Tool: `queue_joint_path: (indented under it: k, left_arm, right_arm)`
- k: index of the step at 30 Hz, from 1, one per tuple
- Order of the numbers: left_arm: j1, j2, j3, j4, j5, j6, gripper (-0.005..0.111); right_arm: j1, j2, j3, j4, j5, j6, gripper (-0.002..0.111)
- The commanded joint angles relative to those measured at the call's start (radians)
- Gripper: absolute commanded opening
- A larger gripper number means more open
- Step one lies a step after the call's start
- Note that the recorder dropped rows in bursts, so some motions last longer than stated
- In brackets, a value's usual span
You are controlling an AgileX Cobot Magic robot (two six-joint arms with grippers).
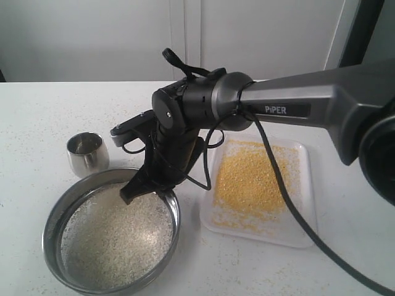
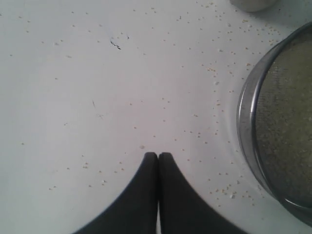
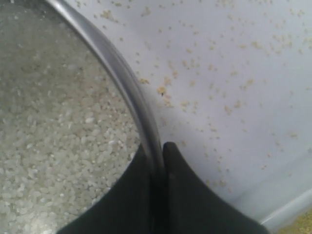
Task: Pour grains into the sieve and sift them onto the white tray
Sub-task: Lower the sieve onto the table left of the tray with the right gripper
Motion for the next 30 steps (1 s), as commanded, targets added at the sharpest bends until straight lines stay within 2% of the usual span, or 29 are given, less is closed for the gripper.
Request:
queue_joint_path:
  k: [1,14,22,30]
  left_arm:
    - [0.002,-0.006,0.005,-0.008,0.011,-0.005,0.0]
    - [0.002,-0.006,0.005,-0.008,0.011,-0.005,0.0]
    - [0.002,-0.006,0.005,-0.008,0.011,-0.005,0.0]
    - [0.002,-0.006,0.005,-0.008,0.011,-0.005,0.0]
  right_arm:
    - [0.0,-0.009,-0.013,-0.04,-0.026,0.043,0.0]
    - [0.0,0.031,-0.013,-0.043,-0.023,0.073,0.0]
    - [0.0,0.047,-0.013,-0.043,-0.028,0.096,0.017]
    - [0.0,0.047,-0.013,-0.043,-0.028,0.111,0.025]
